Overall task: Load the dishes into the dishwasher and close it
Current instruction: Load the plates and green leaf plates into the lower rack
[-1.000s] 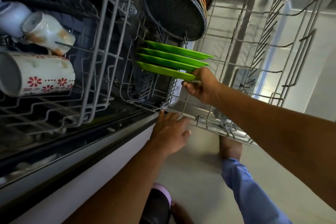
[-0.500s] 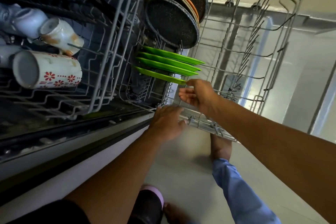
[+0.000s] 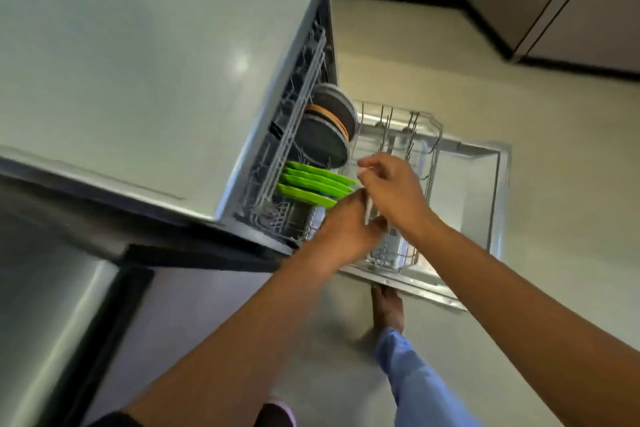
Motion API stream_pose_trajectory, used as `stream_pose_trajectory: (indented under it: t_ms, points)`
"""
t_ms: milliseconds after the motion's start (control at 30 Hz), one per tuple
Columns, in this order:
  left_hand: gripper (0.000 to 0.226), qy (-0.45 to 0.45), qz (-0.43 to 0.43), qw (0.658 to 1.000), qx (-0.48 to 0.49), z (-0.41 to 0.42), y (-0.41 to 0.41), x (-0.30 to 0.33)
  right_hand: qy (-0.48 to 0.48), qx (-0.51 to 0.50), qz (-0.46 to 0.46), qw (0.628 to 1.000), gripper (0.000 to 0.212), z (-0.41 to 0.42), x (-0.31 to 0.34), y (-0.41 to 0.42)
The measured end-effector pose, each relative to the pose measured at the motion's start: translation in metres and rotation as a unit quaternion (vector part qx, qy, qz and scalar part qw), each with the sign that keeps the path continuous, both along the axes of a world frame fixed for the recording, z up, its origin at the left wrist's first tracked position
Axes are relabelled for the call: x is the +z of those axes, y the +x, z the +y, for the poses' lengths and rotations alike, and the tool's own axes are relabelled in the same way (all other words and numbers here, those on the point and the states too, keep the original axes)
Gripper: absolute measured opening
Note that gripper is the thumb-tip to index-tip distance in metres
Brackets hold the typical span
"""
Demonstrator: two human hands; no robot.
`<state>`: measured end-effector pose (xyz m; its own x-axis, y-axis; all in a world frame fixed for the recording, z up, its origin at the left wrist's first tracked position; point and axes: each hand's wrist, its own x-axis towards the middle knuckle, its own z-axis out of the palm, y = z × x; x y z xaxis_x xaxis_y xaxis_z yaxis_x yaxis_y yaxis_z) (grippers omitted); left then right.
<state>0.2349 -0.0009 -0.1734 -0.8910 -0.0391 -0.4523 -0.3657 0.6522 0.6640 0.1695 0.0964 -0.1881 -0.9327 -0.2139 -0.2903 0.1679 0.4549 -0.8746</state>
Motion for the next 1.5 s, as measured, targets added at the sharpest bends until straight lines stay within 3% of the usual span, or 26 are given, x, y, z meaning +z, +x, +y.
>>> stream_pose_trajectory:
  t_ms: [133,233,367,533,700,867,1000,1133,1300,1400,1500]
  points:
    - [0.061,0.061,0.089,0.994,-0.012,0.002,0.057,0.126,-0.035,-0.009,0.099,0.994,0.018,0.002,0.116,0.062]
    - [0.059,0.047,0.169,0.984,0.008,-0.012,0.103,0.209,-0.064,0.007,0.166,0.984,0.021,-0.014,0.204,0.108]
    - [0.048,0.01,0.249,0.964,0.095,-0.051,0.178,0.29,-0.11,0.066,0.234,0.964,0.027,-0.053,0.301,0.165]
    - [0.054,-0.06,0.331,0.904,0.265,-0.127,0.3,0.347,-0.163,0.191,0.285,0.925,0.031,-0.125,0.385,0.236]
    - [0.051,-0.067,0.372,0.798,0.469,-0.189,0.431,0.377,-0.205,0.352,0.301,0.862,0.036,-0.207,0.428,0.322]
    - [0.056,-0.052,0.373,0.676,0.634,-0.209,0.563,0.367,-0.224,0.521,0.288,0.771,0.043,-0.28,0.436,0.418]
    - [0.056,-0.056,0.349,0.541,0.763,-0.2,0.66,0.332,-0.218,0.652,0.259,0.679,0.057,-0.324,0.418,0.504]
    - [0.056,-0.064,0.286,0.391,0.872,-0.172,0.739,0.288,-0.186,0.747,0.224,0.597,0.047,-0.347,0.382,0.584]
    - [0.06,-0.068,0.211,0.249,0.943,-0.128,0.806,0.244,-0.097,0.822,0.15,0.541,0.045,-0.347,0.328,0.673]
    - [0.066,-0.057,0.184,0.201,0.961,-0.108,0.828,0.227,-0.035,0.843,0.094,0.528,0.043,-0.337,0.296,0.721]
    - [0.063,-0.046,0.193,0.179,0.964,-0.098,0.841,0.215,0.027,0.854,0.051,0.517,0.041,-0.327,0.264,0.763]
